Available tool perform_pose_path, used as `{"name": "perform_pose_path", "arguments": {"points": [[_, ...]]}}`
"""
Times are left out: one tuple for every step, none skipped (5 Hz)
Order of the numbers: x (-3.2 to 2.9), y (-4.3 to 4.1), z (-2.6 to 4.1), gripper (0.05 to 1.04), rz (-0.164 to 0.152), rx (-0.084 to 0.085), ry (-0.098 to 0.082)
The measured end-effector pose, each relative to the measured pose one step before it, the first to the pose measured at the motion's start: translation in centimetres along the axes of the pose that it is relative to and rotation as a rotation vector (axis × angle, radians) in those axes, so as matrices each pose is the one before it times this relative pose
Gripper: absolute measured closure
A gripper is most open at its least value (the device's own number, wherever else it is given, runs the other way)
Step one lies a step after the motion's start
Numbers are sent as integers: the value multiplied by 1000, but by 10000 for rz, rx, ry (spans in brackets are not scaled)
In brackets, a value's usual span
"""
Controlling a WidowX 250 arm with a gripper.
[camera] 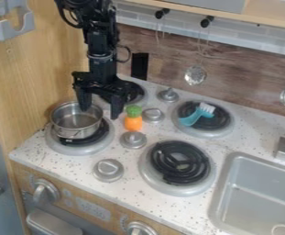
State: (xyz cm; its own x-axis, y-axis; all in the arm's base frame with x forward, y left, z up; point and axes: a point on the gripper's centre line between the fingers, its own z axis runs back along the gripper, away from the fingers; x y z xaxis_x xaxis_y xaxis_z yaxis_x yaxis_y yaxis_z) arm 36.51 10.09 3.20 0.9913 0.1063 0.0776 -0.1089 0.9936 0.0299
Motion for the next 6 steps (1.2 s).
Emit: {"name": "perform_pose_path", "arguments": {"points": [[-644,-287,-1586,85,-85,-138,460],[1741,-1066,88,85,-900,-253,-394],[2650,-496,-2,85,-278,-466,-818],[2780,-607,858,85,-326,-203,-979],[1345,-126,-1225,85,-224,-45,-263],[467,239,-1403,85,30,51,77]]}}
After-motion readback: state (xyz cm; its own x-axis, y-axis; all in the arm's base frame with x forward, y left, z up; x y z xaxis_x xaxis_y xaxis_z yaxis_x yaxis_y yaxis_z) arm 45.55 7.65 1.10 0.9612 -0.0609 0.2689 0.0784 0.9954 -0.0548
